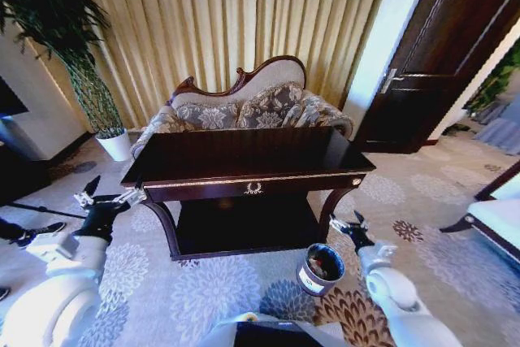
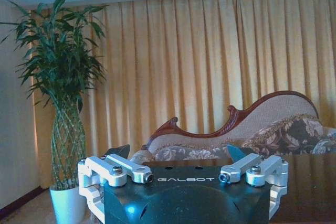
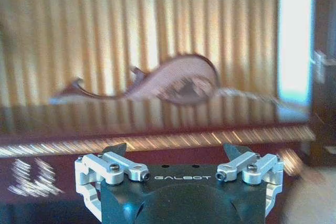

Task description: Move to the front of the table and place the trash on the table into the trash bin.

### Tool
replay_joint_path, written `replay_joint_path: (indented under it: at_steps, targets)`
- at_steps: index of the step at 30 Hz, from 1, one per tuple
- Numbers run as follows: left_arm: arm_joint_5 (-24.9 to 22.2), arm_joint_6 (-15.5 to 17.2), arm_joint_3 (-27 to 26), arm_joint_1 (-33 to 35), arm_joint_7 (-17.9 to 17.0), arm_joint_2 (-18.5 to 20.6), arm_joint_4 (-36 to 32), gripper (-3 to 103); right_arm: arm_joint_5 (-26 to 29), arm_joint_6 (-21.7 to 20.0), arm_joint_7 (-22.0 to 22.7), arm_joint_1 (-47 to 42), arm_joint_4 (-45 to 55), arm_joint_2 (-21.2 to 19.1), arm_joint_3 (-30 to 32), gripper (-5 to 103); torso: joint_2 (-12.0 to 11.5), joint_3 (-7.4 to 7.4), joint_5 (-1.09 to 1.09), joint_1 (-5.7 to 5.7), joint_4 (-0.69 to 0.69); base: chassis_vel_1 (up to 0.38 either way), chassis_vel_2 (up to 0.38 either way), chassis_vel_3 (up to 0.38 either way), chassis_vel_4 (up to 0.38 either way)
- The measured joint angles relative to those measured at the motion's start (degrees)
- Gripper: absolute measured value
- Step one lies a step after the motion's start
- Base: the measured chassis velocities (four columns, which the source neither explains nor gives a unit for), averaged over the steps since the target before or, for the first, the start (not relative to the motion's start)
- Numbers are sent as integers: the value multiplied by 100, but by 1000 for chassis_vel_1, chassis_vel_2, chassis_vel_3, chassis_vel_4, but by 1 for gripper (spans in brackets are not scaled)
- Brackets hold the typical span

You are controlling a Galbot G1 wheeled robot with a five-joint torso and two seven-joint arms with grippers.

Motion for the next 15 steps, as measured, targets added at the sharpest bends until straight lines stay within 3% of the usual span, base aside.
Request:
replay_joint_path:
  at_steps: [5,15]
  targets:
    - [9,-15,-126,171,0,-71,0,100,-129,-748,227,-93,1495,70,-54,100,0,0,1,0,0,0,0,0,0]
    - [45,-92,-230,224,-1,-101,0,100,-396,-871,266,-210,1934,157,-70,100,-1,1,2,1,-1,0,0,0,0]
